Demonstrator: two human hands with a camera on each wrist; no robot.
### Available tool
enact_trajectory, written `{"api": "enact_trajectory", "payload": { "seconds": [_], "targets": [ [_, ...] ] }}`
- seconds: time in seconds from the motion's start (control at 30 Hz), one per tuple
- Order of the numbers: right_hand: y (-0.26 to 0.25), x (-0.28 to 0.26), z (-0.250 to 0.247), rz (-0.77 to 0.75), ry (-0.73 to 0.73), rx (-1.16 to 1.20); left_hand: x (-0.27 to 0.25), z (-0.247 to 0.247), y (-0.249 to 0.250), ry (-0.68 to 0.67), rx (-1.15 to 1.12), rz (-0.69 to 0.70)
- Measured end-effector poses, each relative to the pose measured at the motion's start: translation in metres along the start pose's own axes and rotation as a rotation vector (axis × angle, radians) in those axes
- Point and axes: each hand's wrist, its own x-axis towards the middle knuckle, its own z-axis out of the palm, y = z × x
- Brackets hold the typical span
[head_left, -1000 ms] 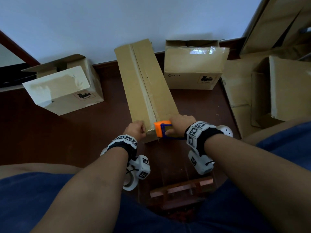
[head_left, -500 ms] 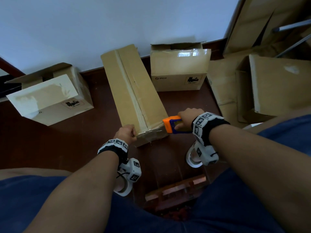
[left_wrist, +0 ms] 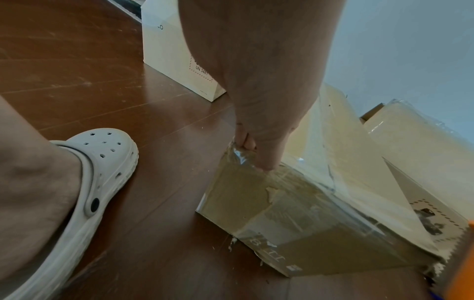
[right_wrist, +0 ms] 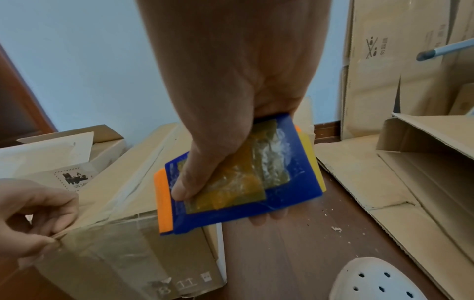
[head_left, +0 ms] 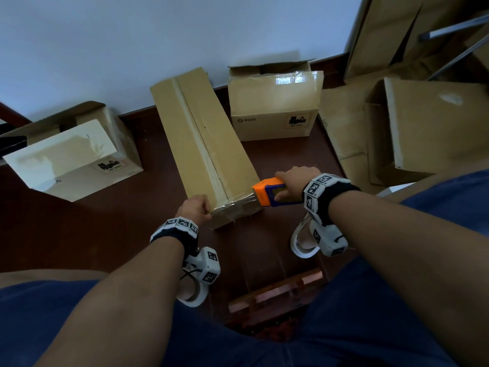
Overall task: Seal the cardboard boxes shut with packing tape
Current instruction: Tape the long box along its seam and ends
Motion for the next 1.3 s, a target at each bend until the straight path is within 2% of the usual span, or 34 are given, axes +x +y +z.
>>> {"api": "enact_trajectory", "payload": {
  "seconds": [0.23, 0.8, 1.1, 1.3],
  "targets": [
    [0.003, -0.001, 0.001, -0.004, 0.013, 0.002, -0.001, 0.003, 0.0, 0.007, 0.006, 0.021],
    [0.007, -0.009, -0.002, -0.013, 0.038, 0.005, 0.007, 0.001, 0.006, -0.033, 0.117, -0.067],
    [0.016, -0.007, 0.0, -0.036, -0.008, 0.008, 0.006, 0.001, 0.01, -0.033, 0.114, -0.067],
    [0.063, -0.016, -0.013, 0.057, 0.012, -0.018, 0.005, 0.0, 0.009, -0.042, 0.133, -0.066]
  ]
}}
